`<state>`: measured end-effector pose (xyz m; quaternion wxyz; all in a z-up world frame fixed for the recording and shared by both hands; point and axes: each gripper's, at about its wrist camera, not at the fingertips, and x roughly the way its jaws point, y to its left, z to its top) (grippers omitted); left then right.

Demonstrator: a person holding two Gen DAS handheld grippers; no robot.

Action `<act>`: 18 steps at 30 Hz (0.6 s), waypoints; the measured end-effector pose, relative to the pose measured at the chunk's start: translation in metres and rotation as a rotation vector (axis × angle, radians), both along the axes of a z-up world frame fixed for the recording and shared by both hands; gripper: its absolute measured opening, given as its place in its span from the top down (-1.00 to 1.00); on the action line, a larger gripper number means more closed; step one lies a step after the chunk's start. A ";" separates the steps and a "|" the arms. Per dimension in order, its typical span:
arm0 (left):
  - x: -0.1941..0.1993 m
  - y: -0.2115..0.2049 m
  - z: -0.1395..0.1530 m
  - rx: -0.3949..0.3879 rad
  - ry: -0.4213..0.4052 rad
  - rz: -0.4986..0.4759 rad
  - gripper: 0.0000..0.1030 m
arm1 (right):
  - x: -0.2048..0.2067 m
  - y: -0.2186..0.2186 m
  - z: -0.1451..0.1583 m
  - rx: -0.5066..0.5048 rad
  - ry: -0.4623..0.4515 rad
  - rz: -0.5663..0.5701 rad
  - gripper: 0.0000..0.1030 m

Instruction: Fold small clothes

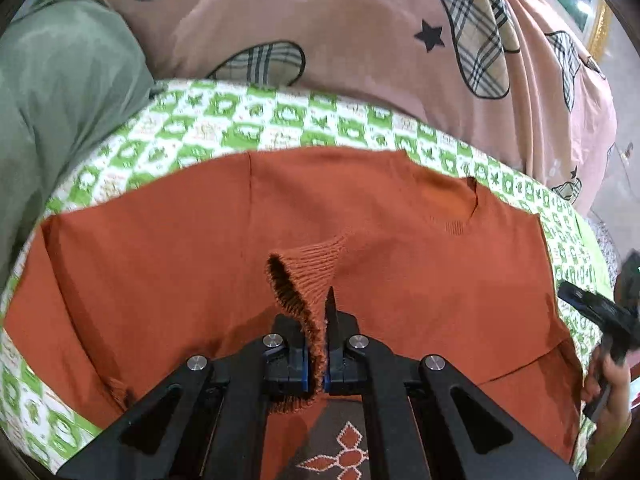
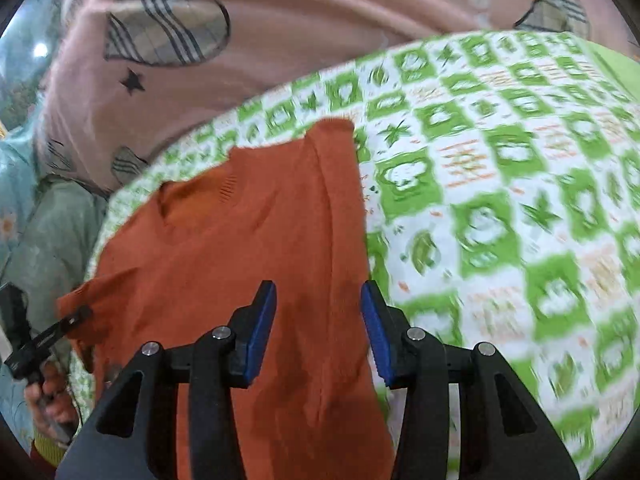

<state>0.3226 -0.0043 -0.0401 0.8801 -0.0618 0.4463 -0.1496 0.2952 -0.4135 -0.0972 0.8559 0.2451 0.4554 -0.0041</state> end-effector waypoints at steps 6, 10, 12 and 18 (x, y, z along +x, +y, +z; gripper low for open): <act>-0.002 0.001 0.001 -0.061 0.045 -0.012 0.95 | 0.003 -0.011 0.004 -0.036 0.007 0.017 0.81; 0.001 -0.010 0.007 -0.163 0.084 -0.079 0.94 | -0.010 -0.052 0.003 0.037 0.002 -0.055 0.81; 0.006 -0.018 0.001 -0.171 0.105 -0.079 0.94 | -0.008 -0.053 -0.006 0.033 0.025 -0.054 0.81; 0.025 -0.028 -0.035 -0.101 0.183 -0.055 0.94 | -0.021 -0.029 0.018 -0.116 -0.024 -0.120 0.67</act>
